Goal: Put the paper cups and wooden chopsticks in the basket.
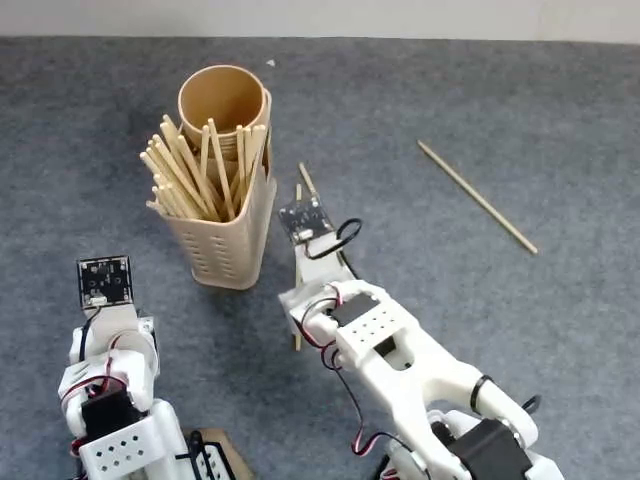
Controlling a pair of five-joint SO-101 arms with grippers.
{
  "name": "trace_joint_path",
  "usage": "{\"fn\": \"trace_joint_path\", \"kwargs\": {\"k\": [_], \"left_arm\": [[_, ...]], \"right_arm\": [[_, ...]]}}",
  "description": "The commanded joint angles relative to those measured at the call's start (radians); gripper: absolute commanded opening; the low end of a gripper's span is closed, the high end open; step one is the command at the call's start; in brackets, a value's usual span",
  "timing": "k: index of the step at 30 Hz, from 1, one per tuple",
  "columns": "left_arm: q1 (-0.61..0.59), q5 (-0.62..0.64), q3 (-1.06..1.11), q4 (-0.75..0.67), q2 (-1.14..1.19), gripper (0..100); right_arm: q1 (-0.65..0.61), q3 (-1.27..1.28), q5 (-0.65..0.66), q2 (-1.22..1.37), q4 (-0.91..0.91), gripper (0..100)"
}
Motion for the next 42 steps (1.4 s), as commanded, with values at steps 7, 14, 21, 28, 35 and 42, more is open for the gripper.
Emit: {"fn": "trace_joint_path", "kwargs": {"k": [7,14,21,28,35,42], "left_arm": [[0.010,-0.015,0.018,0.006,-0.005,16],[0.010,-0.015,0.018,0.006,-0.005,16],[0.010,-0.015,0.018,0.006,-0.004,16],[0.010,-0.015,0.018,0.006,-0.004,16],[0.010,-0.015,0.018,0.006,-0.004,16],[0.010,-0.015,0.018,0.006,-0.004,16]], "right_arm": [[-0.084,0.004,-0.066,-0.030,-0.013,23.9],[-0.105,0.001,-0.058,-0.024,-0.013,23.9],[0.087,0.001,-0.021,-0.022,-0.012,23.9],[0.119,0.005,0.086,-0.035,-0.010,23.9],[-0.079,-0.033,0.091,-0.022,0.033,23.9],[-0.022,-0.113,0.150,0.157,0.039,23.9]]}}
